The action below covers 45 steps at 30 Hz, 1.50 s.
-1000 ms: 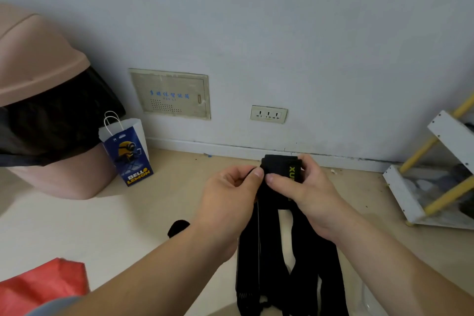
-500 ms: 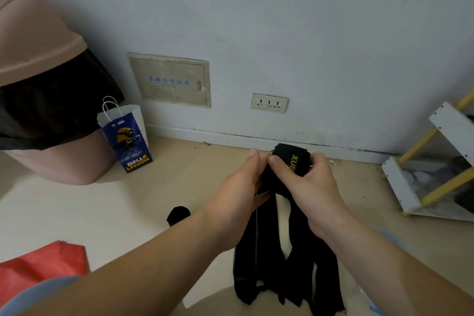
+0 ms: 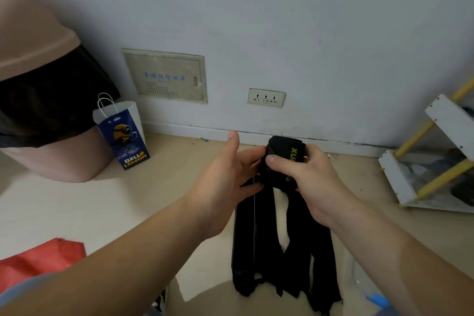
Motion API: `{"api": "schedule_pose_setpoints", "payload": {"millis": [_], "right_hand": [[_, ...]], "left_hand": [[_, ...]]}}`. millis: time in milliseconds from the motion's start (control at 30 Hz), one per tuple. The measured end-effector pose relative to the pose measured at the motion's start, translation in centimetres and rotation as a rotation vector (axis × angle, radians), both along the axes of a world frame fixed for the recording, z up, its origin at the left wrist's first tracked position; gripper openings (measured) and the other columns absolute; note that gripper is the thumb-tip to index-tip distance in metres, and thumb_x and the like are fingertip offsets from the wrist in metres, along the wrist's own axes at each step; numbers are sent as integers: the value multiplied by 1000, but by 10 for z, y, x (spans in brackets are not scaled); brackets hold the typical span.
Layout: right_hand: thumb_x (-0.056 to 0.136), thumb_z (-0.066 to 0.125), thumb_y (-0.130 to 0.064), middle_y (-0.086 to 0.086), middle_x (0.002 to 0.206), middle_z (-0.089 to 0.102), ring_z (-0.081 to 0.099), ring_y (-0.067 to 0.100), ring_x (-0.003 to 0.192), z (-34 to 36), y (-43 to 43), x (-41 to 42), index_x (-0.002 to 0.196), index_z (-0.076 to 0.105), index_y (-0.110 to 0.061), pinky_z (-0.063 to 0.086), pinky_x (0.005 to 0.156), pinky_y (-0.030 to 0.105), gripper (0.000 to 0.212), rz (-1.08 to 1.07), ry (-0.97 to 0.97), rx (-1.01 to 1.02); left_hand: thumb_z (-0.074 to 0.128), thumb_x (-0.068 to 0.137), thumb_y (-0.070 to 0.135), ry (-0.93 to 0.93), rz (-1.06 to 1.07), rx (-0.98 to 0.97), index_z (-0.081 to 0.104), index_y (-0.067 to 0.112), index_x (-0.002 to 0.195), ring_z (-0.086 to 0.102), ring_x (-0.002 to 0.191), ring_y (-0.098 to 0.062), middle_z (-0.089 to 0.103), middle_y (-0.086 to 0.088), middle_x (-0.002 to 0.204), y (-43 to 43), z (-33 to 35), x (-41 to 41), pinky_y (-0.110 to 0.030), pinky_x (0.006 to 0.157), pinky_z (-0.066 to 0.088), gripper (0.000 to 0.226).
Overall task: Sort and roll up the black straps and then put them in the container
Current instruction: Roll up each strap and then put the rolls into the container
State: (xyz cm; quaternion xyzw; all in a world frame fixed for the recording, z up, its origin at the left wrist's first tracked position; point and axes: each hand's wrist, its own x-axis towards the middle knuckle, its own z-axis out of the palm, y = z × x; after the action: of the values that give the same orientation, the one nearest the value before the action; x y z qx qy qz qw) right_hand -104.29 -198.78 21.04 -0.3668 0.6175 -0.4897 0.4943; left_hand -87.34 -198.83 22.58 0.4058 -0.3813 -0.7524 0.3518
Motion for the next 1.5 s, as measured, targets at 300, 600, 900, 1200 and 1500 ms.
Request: {"api": "schedule_pose_setpoints", "payload": {"millis": [300,600,900,1200,1500], "right_hand": [[88,80,-6,16,113,80,77,36,107,2,-12,-20,114,77,-9,61,97,52,26,138,-123,146],[97,69,0,23,119,77,74,40,113,-6,-20,-32,117,72,-2,58,102,59,20,168,-121,198],[93,74,-2,19,115,79,74,41,112,-5,-9,-20,119,73,-8,61,96,56,26,284,-39,172],[104,65,-37,15,121,78,77,31,110,-4,25,-21,131,71,-11,62,87,47,38,573,-126,334],[112,39,-54,10,116,80,78,28,106,-25,33,-6,131,68,-18,64,88,47,50,570,71,525]], "left_hand": [[26,106,69,-32,151,63,70,11,130,72,120,-24,78,-4,123,-12,3,6,-50,108,50,77],[54,108,23,-398,254,76,69,12,120,75,104,-23,78,-7,112,-16,4,10,-41,84,64,22],[58,77,0,-483,96,-30,74,19,107,75,107,-27,78,-11,111,9,5,-1,-44,91,63,38],[79,94,28,-503,-78,-101,59,14,137,78,95,-21,76,-10,116,36,-14,20,-30,79,63,49],[78,91,31,-525,-351,8,66,18,127,76,102,-38,77,-16,116,25,-59,11,-38,82,64,40]]}}
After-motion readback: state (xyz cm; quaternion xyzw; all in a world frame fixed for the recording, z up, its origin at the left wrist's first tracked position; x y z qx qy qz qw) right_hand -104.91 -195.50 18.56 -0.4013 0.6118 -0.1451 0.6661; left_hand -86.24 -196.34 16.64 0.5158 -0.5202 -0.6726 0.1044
